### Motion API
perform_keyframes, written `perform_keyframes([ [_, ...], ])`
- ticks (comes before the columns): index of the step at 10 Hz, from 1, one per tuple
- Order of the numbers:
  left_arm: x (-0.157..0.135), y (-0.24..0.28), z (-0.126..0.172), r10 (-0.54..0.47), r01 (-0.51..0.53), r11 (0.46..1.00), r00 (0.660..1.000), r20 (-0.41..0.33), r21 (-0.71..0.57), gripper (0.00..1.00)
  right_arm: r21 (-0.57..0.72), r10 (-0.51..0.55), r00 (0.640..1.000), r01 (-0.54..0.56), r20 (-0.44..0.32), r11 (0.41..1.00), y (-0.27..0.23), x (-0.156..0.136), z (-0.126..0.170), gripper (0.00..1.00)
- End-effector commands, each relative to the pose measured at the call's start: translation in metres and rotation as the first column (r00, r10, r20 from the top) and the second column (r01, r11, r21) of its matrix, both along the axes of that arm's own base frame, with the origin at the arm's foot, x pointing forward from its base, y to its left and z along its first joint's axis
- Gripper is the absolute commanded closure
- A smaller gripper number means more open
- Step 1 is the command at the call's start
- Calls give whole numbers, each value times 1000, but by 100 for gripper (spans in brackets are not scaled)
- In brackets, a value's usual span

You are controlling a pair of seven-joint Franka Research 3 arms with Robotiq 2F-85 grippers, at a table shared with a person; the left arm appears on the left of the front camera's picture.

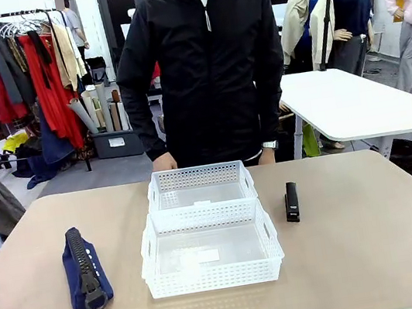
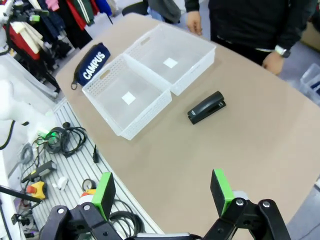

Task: Distribute items into two baskets.
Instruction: Pick up the Pencil pouch that the person points to.

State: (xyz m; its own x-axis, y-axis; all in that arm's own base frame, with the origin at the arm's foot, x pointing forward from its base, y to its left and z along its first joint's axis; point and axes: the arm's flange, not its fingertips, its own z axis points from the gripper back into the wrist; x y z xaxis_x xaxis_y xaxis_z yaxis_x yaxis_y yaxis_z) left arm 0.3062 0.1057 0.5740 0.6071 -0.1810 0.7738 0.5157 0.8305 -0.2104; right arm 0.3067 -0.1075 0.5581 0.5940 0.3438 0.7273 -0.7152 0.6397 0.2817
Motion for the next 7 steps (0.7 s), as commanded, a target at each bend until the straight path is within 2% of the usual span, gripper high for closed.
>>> perform_keyframes([
  [1,1,1,2,8,-7,1000,999,-38,7,0,50,-7,1000,6,23,999,-9,-8,-8,0],
  [2,-1,0,1,5,-6,1000,999,-38,-5,0,68,-17,1000,16,17,998,-12,-10,-8,0],
  [3,1,2,2,3,-3,1000,999,-40,-2,0,11,-13,1000,13,-1,1000,-4,-4,-2,0],
  [4,0,0,0,5,-5,1000,1000,-9,-3,0,11,-13,1000,13,-1,1000,-4,-4,-2,0],
  [7,0,0,0,5,-5,1000,1000,-9,-3,0,11,-13,1000,13,-1,1000,-4,-4,-2,0],
])
